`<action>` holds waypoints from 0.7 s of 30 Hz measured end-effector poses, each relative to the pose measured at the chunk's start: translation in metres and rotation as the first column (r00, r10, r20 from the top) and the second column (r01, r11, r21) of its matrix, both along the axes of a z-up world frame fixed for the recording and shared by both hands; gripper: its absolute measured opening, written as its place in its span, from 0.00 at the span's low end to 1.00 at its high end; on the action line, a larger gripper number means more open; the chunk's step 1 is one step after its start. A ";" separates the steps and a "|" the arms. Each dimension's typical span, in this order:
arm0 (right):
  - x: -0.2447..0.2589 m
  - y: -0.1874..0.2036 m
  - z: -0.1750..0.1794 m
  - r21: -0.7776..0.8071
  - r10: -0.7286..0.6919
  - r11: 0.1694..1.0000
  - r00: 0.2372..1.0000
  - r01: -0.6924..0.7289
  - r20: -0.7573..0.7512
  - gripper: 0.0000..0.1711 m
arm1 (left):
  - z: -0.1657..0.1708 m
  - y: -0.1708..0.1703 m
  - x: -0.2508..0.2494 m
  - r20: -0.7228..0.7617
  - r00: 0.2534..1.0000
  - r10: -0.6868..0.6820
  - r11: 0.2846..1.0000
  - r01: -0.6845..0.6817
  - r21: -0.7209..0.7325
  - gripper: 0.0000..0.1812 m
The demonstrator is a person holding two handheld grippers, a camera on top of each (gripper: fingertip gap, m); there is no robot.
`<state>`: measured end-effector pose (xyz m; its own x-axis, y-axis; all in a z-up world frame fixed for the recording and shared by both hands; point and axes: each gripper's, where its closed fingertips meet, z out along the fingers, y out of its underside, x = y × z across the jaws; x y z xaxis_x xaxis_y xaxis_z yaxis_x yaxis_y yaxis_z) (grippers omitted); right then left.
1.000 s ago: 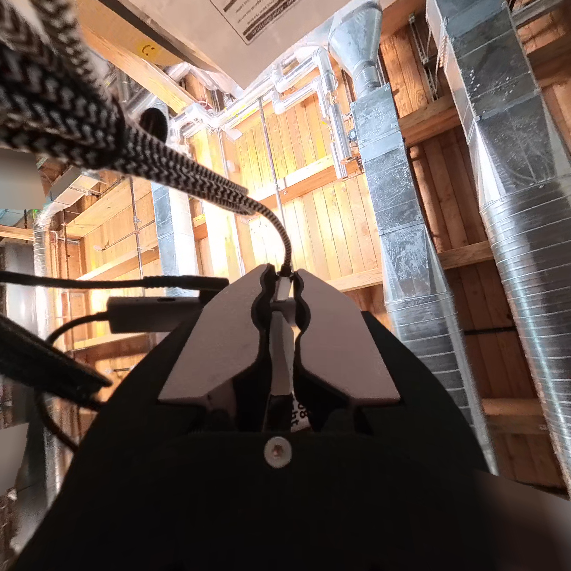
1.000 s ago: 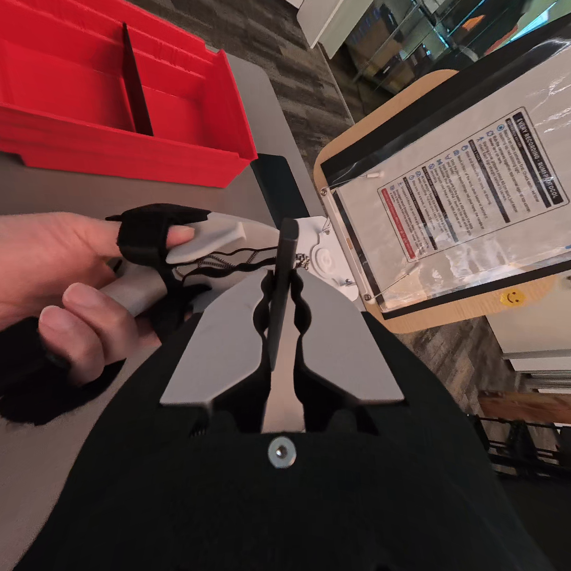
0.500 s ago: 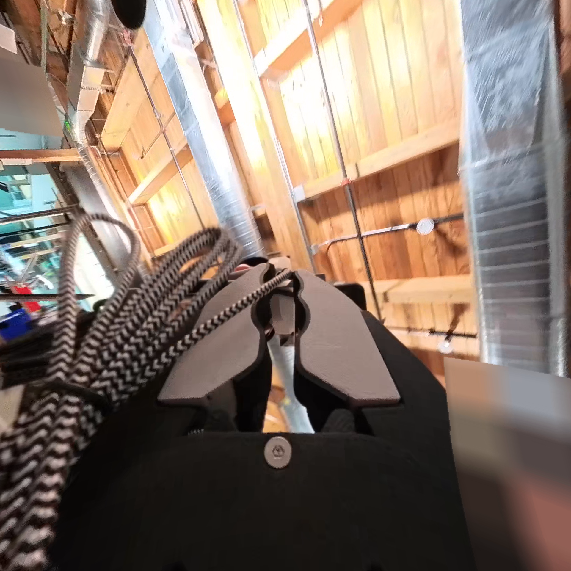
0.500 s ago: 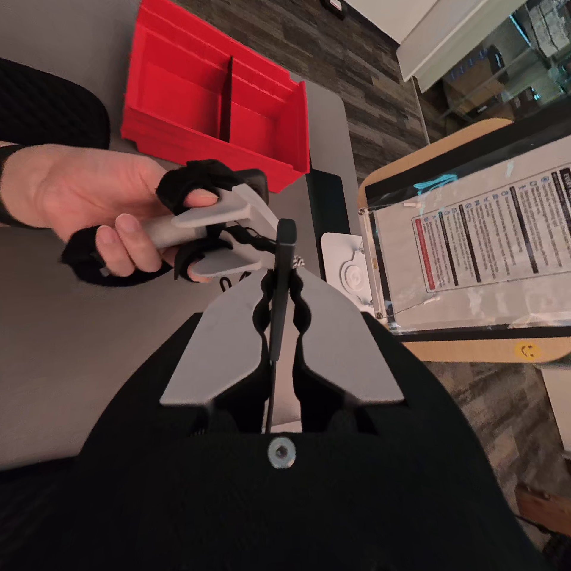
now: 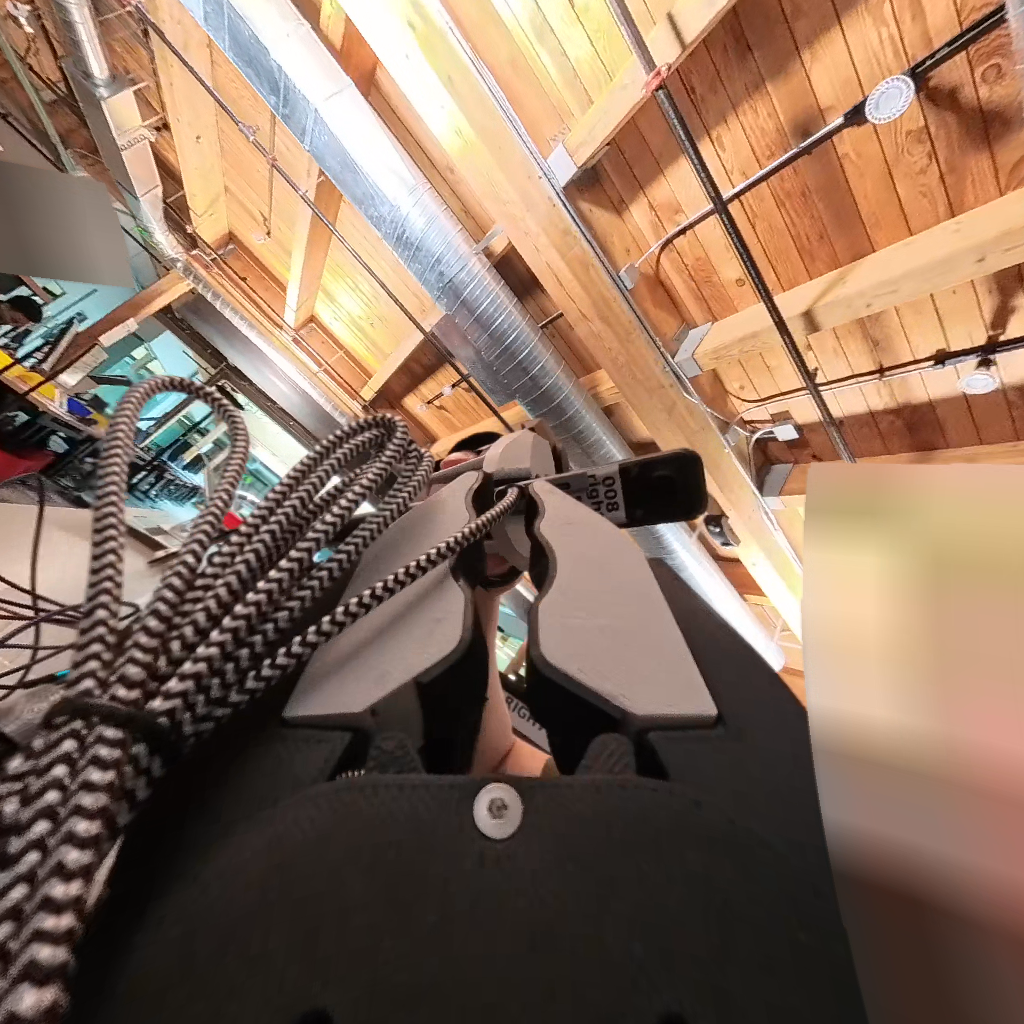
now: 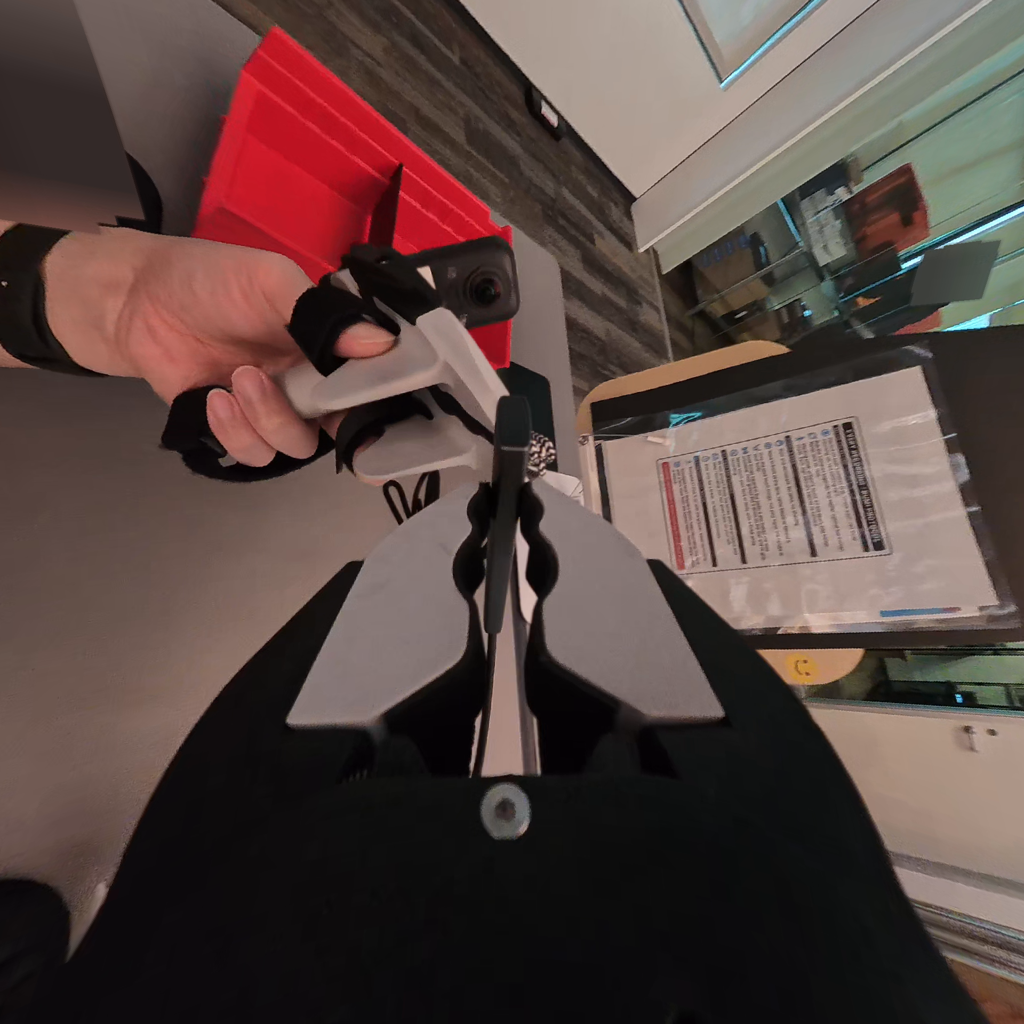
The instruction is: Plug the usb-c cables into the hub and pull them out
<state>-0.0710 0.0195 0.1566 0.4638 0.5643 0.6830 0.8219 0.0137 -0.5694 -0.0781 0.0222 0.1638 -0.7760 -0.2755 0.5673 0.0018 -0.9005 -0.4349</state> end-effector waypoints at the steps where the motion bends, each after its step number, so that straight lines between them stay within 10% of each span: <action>1: -0.001 0.000 0.001 0.021 0.001 1.000 1.000 -0.001 0.004 0.07 | 0.001 -0.001 -0.001 0.010 1.000 -0.010 1.000 0.010 0.001 0.05; 21: -0.013 -0.016 0.004 0.269 0.044 0.958 0.980 -0.097 0.196 0.07 | 0.004 -0.019 -0.013 -0.008 0.999 0.033 0.960 -0.030 0.277 0.05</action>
